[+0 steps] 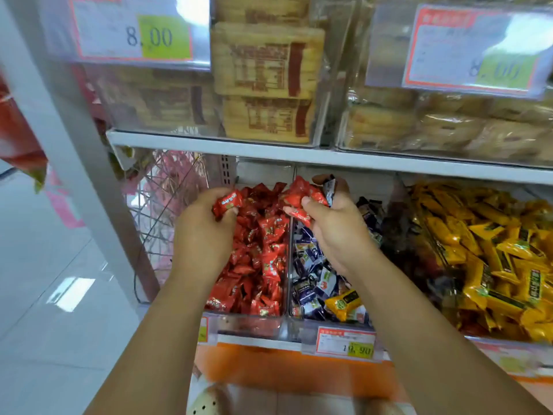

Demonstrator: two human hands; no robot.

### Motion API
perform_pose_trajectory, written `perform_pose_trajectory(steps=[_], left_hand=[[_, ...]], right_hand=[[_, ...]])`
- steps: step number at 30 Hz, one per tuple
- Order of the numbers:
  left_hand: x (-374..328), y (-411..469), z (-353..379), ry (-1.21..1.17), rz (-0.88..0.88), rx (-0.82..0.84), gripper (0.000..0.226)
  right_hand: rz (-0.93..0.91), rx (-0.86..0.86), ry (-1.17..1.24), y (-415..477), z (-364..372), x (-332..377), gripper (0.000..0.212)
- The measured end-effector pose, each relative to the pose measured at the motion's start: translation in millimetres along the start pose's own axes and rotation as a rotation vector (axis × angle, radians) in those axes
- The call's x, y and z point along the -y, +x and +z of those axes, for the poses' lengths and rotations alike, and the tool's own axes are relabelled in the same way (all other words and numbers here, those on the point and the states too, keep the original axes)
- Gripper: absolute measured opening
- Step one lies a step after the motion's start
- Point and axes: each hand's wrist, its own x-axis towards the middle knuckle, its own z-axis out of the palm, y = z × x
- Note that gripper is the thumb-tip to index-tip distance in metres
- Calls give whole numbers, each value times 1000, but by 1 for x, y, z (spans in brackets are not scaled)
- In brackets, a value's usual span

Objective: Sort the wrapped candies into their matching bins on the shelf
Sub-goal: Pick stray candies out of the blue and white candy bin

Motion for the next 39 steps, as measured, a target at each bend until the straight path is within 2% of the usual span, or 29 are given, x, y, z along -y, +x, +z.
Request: perform_pose_trajectory(steps=[3, 5, 9, 12, 15, 16, 18, 20, 21, 22, 24, 26, 28, 32, 36, 39], left_hand=[[19, 7, -7, 10, -64, 62, 37], [28, 9, -6, -36, -88, 141, 44], [31, 10, -6, -42, -61, 210, 48], [26, 9, -7, -5, -34, 196, 47], [15, 4, -4, 9, 47, 190, 42], [10, 2, -3, 14, 80, 200, 39], [-1, -6, 1, 29, 156, 251, 36], [-10, -14, 7, 53, 239, 327, 37], [-14, -18, 11, 66, 280, 368, 38], [-16, -21, 16, 80, 311, 413, 41], [-20, -26, 23, 104, 338, 486, 45], [-21, -31, 29, 133, 344, 522, 47], [-20, -35, 33, 154, 343, 538, 48], [-22, -39, 36, 151, 332, 535, 48], [-24, -37, 38, 165, 347, 520, 47], [-29, -36, 45, 206, 425, 494, 45]], right_hand=[[36, 42, -227, 0, 23, 1, 68], [11, 44, -352, -1, 28, 3, 62], [-34, 85, -422, -2, 33, 4, 49], [-77, 46, -319, 1, 32, 2, 41], [-7, -19, -176, 2, 7, 10, 49], [-16, -33, -244, 1, -5, 14, 49], [-80, -37, -576, -3, -36, 19, 46], [-114, 19, -936, -12, -63, 22, 54], [-117, 49, -1032, -19, -74, 24, 54], [-107, 94, -1074, -27, -82, 27, 49], [-17, 298, -1068, -46, -92, 31, 37], [85, 515, -1149, -60, -95, 25, 36], [64, 586, -1239, -63, -94, 12, 35], [-26, 381, -1143, -59, -103, 10, 23], [-107, 131, -893, -57, -112, 25, 26], [-224, -54, -854, -57, -121, 28, 26]])
